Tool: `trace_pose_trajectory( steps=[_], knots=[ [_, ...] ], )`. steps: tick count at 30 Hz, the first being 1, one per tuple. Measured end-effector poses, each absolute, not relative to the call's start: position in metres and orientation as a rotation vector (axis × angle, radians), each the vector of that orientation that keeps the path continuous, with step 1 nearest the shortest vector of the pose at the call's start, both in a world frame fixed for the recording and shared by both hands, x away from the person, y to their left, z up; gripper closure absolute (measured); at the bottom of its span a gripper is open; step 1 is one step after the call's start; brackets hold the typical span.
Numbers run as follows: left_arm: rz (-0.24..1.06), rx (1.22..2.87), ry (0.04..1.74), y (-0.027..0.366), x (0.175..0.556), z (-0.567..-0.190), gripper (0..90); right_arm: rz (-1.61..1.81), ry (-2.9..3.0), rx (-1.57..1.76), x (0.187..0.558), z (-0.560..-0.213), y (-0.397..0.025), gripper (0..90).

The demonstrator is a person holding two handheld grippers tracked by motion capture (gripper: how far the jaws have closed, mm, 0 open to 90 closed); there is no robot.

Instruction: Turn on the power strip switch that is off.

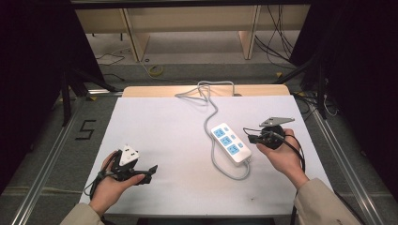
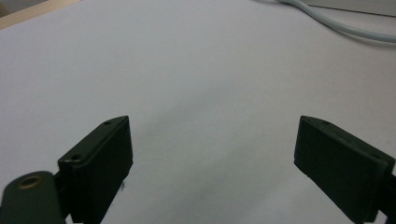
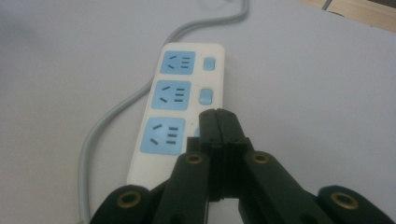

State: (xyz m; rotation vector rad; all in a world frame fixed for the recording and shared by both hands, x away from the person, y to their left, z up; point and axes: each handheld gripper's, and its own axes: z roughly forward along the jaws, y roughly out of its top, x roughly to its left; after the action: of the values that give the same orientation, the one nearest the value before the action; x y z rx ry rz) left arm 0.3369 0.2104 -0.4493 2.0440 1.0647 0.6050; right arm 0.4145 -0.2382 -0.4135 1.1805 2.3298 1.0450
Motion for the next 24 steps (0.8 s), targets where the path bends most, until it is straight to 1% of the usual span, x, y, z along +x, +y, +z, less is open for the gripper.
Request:
trace_pose_trajectory(
  steps=[24],
  knots=[
    [0.604,2.045,1.067,0.211,0.337,-0.450,11.5,1.006,2.357,1.186,0.426,-0.414,-0.228,90.0]
  ],
)
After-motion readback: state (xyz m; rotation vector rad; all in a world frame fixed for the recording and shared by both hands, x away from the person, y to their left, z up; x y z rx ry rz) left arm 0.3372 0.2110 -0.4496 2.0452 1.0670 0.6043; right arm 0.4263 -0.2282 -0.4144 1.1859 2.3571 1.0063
